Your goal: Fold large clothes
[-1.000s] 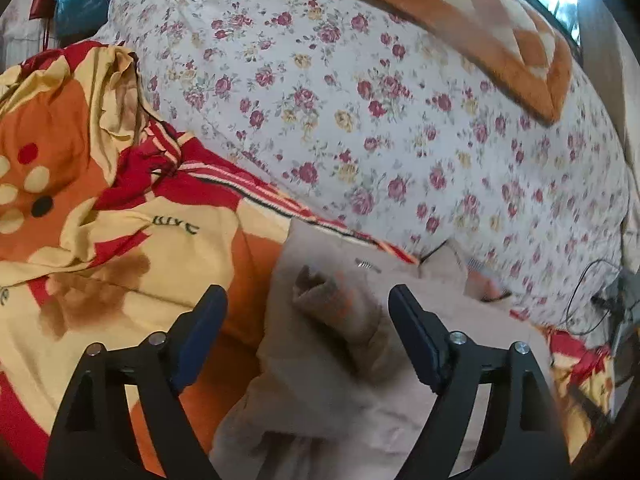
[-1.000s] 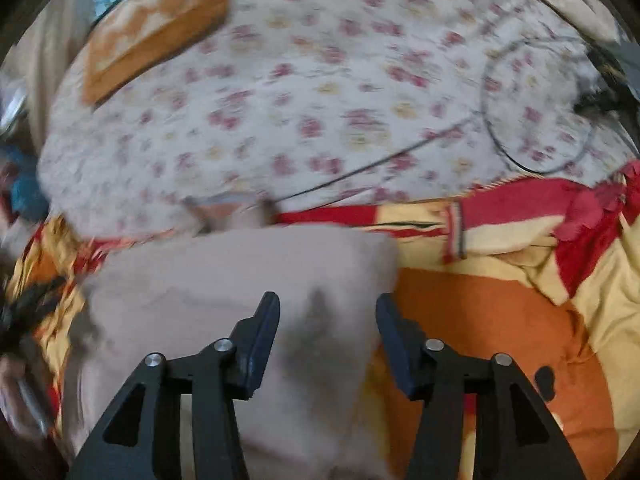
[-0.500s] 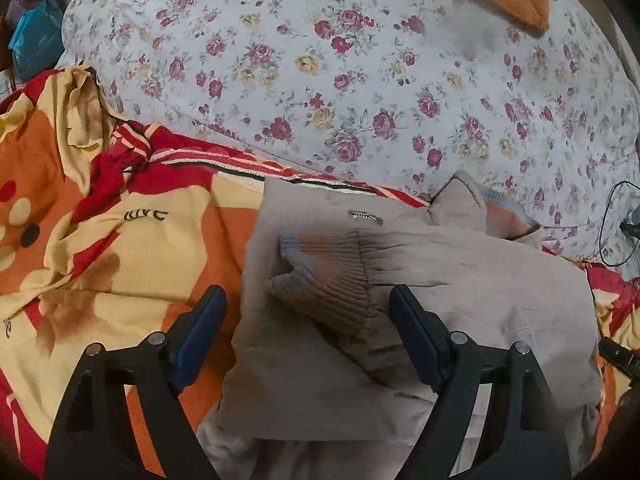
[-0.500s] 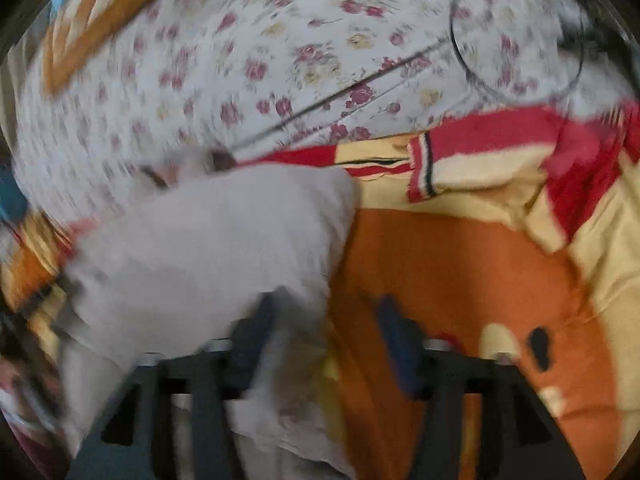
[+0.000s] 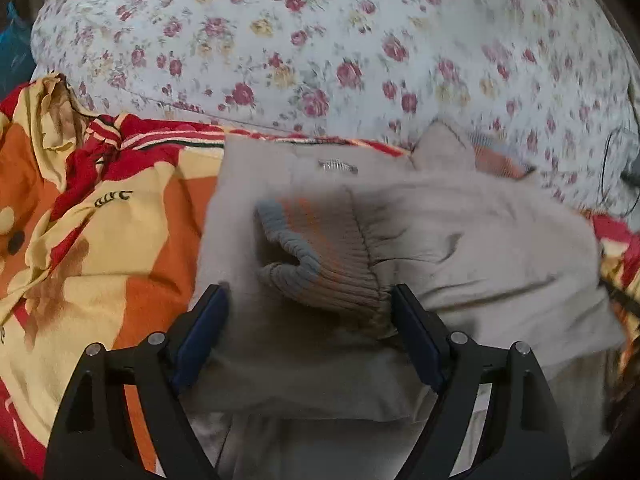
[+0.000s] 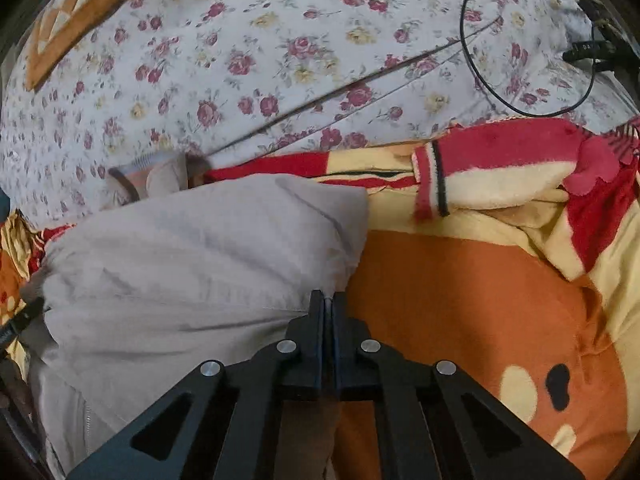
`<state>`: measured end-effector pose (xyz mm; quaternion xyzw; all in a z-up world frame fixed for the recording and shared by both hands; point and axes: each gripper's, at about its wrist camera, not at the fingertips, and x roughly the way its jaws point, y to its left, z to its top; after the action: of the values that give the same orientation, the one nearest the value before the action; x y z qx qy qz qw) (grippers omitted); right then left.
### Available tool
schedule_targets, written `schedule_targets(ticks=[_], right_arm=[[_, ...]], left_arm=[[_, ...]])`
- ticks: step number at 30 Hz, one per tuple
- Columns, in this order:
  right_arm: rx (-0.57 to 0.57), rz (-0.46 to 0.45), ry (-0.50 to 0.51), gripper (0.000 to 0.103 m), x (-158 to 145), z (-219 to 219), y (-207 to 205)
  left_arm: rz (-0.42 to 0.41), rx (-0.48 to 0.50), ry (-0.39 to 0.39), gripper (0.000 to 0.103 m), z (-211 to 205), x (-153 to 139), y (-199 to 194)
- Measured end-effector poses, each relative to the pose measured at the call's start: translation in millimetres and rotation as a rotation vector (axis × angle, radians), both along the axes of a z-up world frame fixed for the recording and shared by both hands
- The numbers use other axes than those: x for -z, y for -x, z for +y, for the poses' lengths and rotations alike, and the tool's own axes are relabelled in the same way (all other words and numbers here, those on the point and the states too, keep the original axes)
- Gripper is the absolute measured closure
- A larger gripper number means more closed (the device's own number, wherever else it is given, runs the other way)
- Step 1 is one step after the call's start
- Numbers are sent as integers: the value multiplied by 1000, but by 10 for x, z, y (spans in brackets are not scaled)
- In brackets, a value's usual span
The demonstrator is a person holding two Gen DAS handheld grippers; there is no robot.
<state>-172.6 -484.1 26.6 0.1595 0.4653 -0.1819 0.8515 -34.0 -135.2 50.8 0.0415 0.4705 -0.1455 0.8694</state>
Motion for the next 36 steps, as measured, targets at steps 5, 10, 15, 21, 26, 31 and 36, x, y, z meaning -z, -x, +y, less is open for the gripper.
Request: schedule_targets(ticks=[5,10,15,21,26,31,36], right_arm=[[24,-28,15,68,-321,131,243],[-17,0,30,60,-486,365,456],[-24,-39,-15,31,-665,331,863],[-182,84,20,30,-342,471,896],[-87,12,-3,96,-233,349,778],[81,-20,-105,96,-157,3,880],[61,15,-80,81,-250,134,953]], left_arm=[[-12,2,44,20,78,-141,90],[-40,9,73,20,192,-368,313],[-76,32,59,20,378,-593,597],[-44,11,31,20,656,-481,877],[-10,-33,28,20,918,-416,1047],[1,-86,33,20,1175,-387,1131],[10,-95,55,20,1270,-385,1202]])
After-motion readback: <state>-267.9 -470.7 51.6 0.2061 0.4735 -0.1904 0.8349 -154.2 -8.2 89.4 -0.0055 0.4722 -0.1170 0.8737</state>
